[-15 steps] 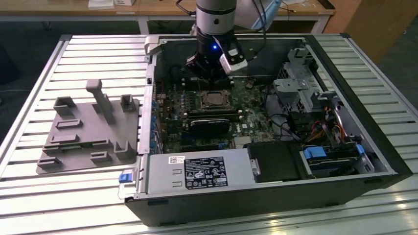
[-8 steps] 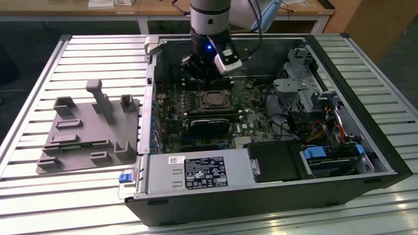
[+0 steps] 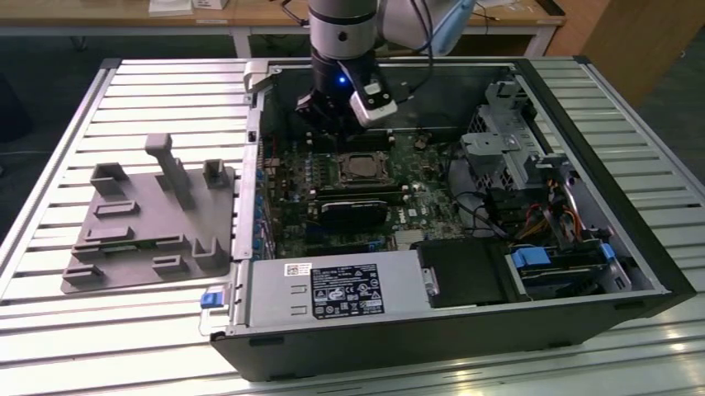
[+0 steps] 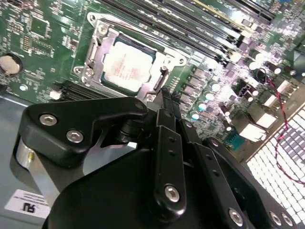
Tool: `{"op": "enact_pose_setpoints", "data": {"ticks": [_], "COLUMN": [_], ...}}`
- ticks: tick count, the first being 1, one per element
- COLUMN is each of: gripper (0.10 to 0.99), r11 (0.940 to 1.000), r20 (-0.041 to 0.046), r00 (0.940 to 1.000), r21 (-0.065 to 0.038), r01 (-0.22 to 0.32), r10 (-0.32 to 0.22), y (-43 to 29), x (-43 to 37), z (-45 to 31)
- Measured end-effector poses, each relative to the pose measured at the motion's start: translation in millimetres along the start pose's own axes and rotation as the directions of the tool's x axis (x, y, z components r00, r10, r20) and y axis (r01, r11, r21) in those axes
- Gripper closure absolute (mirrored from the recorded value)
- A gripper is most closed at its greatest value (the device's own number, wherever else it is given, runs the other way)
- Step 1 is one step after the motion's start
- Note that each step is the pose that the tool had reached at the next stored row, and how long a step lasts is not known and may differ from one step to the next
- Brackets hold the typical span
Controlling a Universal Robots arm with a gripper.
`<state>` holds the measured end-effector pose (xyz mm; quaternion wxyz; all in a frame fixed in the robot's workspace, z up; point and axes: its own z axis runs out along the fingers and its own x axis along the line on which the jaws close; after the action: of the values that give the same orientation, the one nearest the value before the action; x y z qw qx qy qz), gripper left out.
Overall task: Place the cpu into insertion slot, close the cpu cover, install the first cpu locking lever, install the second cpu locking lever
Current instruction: 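Install the first cpu locking lever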
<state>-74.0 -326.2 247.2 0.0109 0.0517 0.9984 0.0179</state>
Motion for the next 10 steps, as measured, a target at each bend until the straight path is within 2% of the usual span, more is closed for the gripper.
{"op": "enact_pose_setpoints", "data": {"ticks": [5,10], "gripper": [0.98,0.98], "r11": [1.0,1.0], "r20": [0.0001,-0.0003], "r00": [1.0,1.0], "r21": [0.0,-0.002], "r01": [0.0,0.0], "r10": [0.0,0.0], "y": [-0.7,-0.9], "x": [7.1,8.5], "z": [-0.1,-0.2]}}
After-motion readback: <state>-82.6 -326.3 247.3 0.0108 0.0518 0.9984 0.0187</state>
